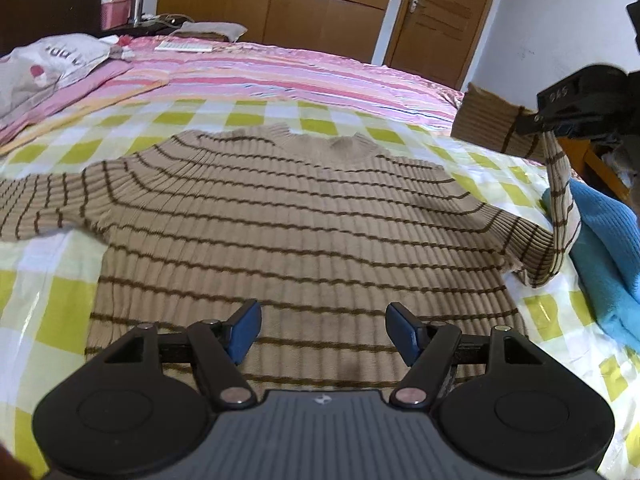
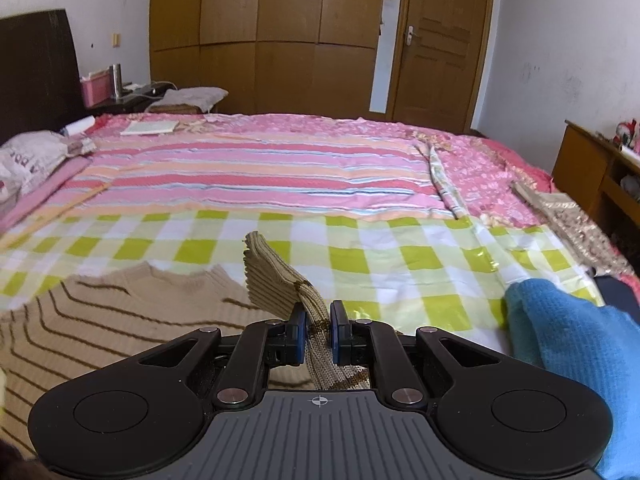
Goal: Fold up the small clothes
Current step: 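Lift the held sleeve and lay it across the sweater body with the right gripper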
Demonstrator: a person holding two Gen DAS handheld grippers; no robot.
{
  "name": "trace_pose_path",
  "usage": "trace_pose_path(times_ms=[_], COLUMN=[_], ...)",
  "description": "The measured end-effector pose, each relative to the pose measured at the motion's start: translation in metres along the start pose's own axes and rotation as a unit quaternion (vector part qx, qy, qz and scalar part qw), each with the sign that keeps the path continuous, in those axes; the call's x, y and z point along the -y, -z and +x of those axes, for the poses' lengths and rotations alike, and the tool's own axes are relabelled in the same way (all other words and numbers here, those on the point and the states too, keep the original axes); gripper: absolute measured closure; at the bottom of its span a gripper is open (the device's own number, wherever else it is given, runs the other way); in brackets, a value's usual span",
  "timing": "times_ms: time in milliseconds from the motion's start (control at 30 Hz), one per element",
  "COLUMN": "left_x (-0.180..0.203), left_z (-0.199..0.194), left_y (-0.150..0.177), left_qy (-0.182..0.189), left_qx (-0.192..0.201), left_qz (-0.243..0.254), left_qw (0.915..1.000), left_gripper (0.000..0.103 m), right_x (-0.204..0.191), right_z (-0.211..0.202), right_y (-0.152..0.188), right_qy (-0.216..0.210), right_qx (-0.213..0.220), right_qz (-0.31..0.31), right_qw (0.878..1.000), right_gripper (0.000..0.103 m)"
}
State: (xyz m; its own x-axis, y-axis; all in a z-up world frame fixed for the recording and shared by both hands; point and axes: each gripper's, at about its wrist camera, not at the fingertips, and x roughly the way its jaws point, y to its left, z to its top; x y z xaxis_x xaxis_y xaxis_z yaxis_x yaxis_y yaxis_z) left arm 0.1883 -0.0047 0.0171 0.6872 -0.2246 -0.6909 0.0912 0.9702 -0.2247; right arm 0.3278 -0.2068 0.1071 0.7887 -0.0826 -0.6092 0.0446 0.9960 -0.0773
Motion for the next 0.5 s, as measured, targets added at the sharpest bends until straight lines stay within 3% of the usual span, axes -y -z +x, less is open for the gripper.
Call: trace_pose_path(times_ms=[333,500], left_x=[-0.034,-0.047], left_z=[0.007,0.005], left_y=[0.002,-0.001], left_qy=[-0.001,-0.003], left_qx=[-0.001,0.005], left_qz=[-0.025,-0.038], left_qw=[0.9997,0.9993], left_gripper=[0.029,0.029], right_x=[-0.024,-0.058], right_z=[-0.006,-0.009], right_y=[-0.031,-0.041], right_qy=[-0.052,-0.104], right_qx=[0.009,0.02], right_qz=[0.052,0.042], right_qw=[0.997,0.993], right_gripper=[0.092,0.092])
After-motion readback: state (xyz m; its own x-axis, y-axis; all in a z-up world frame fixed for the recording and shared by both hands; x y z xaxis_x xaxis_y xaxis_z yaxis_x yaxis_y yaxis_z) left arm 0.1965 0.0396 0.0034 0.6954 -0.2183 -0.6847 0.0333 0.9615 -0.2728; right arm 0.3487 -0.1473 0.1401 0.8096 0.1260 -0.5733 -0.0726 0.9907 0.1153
